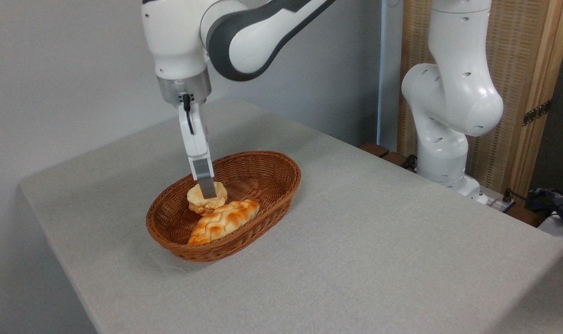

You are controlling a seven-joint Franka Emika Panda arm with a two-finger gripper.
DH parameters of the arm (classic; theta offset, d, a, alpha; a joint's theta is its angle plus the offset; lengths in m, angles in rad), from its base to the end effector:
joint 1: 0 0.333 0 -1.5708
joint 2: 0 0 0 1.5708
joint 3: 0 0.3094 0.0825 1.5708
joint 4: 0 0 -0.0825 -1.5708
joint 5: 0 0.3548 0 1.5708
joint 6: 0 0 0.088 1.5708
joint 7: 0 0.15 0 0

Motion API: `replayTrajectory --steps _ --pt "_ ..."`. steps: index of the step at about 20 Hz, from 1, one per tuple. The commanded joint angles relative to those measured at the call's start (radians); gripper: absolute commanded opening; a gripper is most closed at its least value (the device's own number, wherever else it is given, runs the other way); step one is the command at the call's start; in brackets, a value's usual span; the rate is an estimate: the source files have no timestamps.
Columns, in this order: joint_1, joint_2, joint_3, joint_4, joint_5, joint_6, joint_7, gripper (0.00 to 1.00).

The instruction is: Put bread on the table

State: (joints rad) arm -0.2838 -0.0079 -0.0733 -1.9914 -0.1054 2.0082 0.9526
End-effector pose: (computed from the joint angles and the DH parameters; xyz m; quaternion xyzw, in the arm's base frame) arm 0.4930 -0.1951 0.4290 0.8052 -0.5909 0.0258 0.0420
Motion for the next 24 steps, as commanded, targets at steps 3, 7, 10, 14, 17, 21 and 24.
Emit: replayTrajectory --steps 3,7,10,14,17,21,24 --pt "-0.031 0.052 0.01 -0.001 0.013 0.047 0.021 1.0" --pt "-0.031 0.062 0.012 -0.001 0.013 0.047 0.041 1.0" --pt "-0.029 0.062 0.012 -0.001 0.015 0.047 0.043 0.87" --pt "-0.026 0.062 0.012 -0.001 0.013 0.047 0.043 0.39" --pt "-0.025 0.06 0.013 -0.001 0.013 0.047 0.043 0.28" --pt "-0.022 0.059 0.013 -0.001 0.013 0.046 0.043 0.28" --pt "-0.021 0.057 0.015 -0.001 0.012 0.044 0.037 0.28"
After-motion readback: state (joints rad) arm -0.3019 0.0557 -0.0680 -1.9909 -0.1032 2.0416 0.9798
